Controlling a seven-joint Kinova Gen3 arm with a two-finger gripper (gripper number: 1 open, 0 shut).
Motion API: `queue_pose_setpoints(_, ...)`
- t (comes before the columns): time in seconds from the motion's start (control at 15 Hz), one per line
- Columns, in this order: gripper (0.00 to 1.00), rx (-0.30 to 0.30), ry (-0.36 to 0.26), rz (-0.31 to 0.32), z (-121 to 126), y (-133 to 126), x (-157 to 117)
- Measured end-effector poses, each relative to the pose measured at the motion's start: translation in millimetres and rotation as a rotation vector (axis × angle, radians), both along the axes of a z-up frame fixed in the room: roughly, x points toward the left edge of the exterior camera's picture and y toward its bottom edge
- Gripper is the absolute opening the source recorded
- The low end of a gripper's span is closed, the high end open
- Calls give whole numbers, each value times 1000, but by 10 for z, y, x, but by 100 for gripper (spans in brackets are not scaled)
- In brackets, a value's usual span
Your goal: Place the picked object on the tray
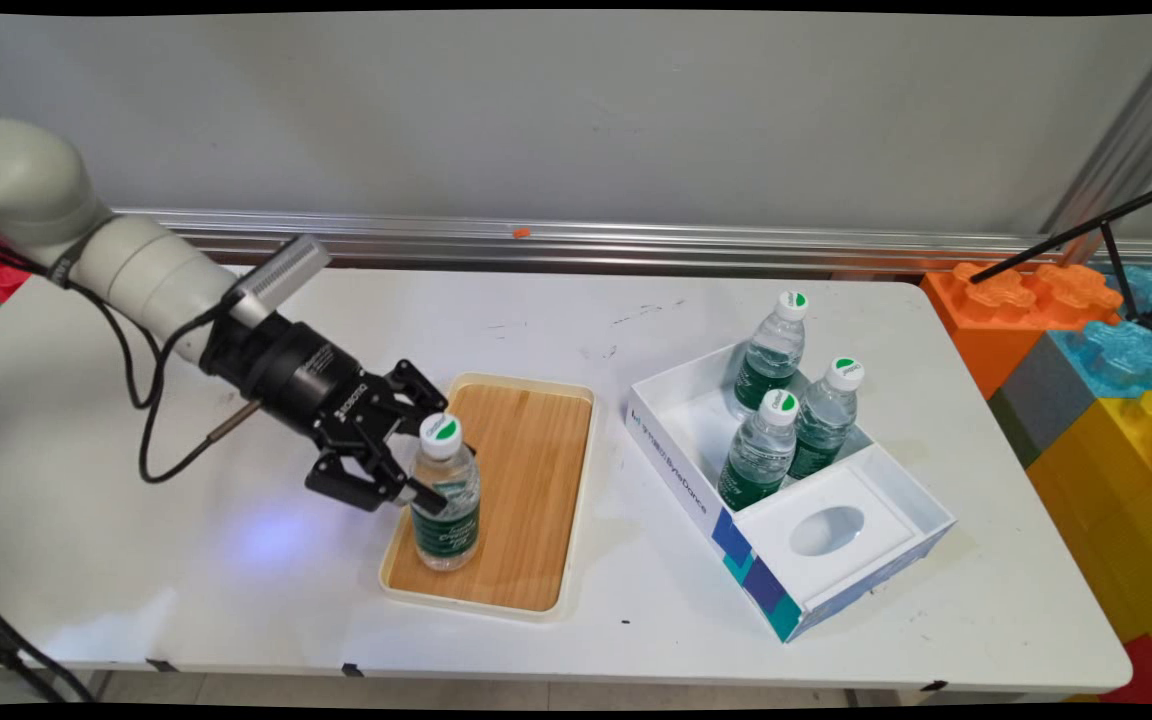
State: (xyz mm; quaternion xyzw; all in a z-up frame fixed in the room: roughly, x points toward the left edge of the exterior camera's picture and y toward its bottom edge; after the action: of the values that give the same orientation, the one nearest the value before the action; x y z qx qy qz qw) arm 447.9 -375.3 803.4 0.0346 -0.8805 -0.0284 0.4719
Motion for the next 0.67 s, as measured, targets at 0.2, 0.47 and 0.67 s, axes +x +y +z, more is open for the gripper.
queue_pose_setpoints(0.2,0,-13,-10,-6,-85,29,22)
queue_pose_setpoints(0.47,0,-30,-27,-11,-179,61,63)
queue_pose_setpoints(0.67,0,-37,-36,-10,-227,78,86)
